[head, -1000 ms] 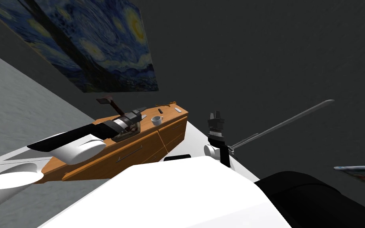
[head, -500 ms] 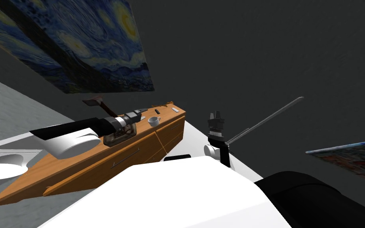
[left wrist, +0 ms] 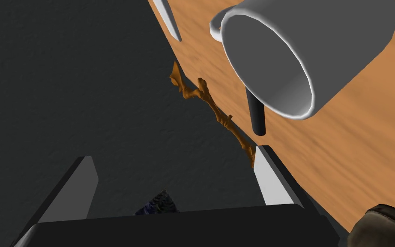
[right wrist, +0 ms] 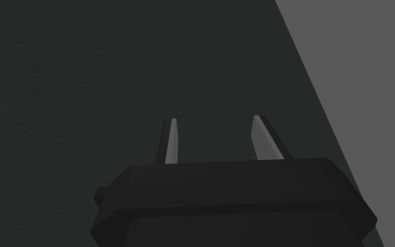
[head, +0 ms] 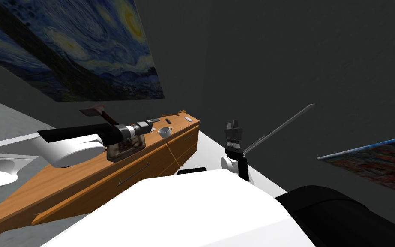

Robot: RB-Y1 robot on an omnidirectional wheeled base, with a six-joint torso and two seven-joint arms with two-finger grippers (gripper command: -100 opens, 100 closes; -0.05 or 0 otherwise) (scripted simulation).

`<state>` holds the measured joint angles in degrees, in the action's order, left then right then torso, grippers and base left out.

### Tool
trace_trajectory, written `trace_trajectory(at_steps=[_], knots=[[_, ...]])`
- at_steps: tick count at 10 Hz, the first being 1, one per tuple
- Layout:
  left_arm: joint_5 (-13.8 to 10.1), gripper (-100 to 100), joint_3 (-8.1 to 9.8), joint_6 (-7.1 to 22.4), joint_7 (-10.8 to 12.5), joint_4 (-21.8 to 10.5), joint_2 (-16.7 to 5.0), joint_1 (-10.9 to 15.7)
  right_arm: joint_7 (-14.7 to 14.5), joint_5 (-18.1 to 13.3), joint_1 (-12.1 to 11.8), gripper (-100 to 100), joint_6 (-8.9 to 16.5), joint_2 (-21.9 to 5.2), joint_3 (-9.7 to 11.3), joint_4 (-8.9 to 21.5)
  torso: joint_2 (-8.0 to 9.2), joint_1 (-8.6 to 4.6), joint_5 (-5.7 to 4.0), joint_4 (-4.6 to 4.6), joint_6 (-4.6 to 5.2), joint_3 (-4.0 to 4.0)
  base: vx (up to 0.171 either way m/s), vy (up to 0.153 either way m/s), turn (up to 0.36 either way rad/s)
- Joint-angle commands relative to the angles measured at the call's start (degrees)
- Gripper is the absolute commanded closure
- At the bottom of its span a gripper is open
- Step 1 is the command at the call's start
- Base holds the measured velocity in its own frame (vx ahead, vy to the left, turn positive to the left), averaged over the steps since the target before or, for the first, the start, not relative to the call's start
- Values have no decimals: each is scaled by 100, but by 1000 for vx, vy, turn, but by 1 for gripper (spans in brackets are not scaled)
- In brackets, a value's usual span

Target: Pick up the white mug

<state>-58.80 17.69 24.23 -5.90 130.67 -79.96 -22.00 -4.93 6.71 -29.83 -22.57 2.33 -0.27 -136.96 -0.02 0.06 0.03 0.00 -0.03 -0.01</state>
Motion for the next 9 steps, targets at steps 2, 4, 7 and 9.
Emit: trace_trajectory(at_steps=[2, 4, 7, 9], knots=[[-411, -100, 192, 426, 161, -120, -420, -62, 0, 0, -1, 0, 0, 0, 0, 0, 0, 2, 1, 0, -4, 0, -4, 17, -150], [-495, -100, 192, 646, 161, -120, -552, -62, 0, 0, -1, 0, 0, 0, -1, 0, 0, 3, 1, 0, -4, 0, -3, 15, -39], [-966, -100, 406, 1191, 392, -305, -1088, -131, 0, 0, -1, 0, 0, 0, 0, 0, -2, 1, 1, 0, -4, -1, 0, 14, -154], [-1282, -100, 508, 1551, 510, -394, -1364, -173, 0, 0, -1, 0, 0, 0, -1, 0, -1, 4, 2, 0, -6, 0, -1, 20, -113]])
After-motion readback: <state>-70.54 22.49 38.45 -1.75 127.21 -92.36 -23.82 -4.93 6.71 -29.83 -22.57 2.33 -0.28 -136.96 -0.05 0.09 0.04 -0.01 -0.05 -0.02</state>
